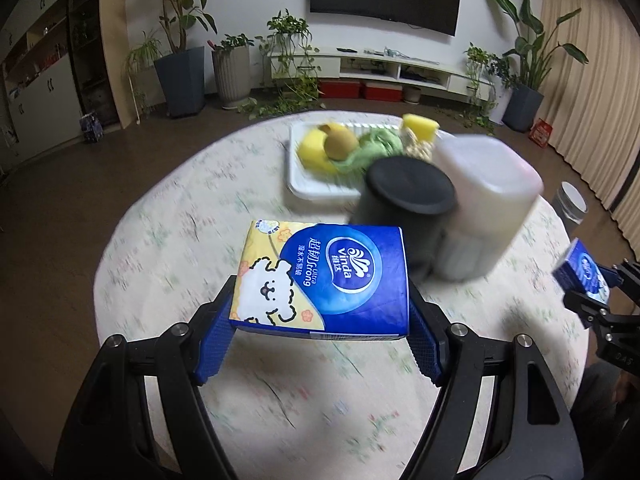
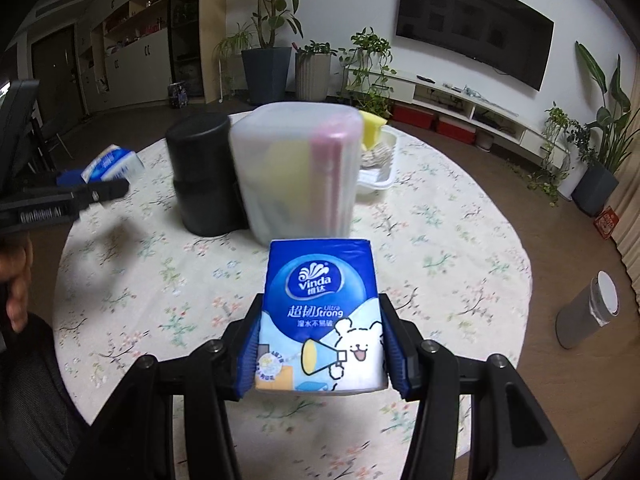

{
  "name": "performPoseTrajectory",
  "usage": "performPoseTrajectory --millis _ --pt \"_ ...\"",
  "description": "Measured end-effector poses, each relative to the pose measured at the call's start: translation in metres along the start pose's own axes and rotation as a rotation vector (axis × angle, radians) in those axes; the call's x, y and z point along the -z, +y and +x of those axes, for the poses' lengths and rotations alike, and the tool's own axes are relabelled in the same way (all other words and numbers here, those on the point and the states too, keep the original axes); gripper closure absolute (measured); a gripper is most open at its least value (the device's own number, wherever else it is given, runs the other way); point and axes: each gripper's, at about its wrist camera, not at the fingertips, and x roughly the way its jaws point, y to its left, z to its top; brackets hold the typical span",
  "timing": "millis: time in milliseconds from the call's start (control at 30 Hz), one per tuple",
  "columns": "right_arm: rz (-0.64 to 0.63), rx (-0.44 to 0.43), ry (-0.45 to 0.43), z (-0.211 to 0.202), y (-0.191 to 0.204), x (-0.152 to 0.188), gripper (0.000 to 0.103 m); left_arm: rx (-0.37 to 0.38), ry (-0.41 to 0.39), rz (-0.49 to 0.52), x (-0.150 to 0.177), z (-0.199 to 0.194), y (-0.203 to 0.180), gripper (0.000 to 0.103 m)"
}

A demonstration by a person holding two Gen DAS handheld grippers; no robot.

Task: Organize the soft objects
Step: 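Lift and carry both tissue packs over the white tray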

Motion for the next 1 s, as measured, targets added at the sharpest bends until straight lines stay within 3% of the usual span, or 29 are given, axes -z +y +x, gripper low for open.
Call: performPoseTrajectory --millis 333,733,1000 --pt "-0.005 0.059 -0.005 0.017 -0.048 -0.044 0.048 -0.020 -0.018 0.041 -0.065 0.022 0.020 0.030" --pt "-0.062 0.101 -0.001 0.066 -0.112 -0.154 0.048 -0.011 -0.003 0.140 -0.143 0.080 0.016 0.030" --pt "-0.133 0.073 0.035 0.116 -0.110 -0.215 0.048 0.042 0.025 0.222 -0.175 0.122 -0.005 0.030"
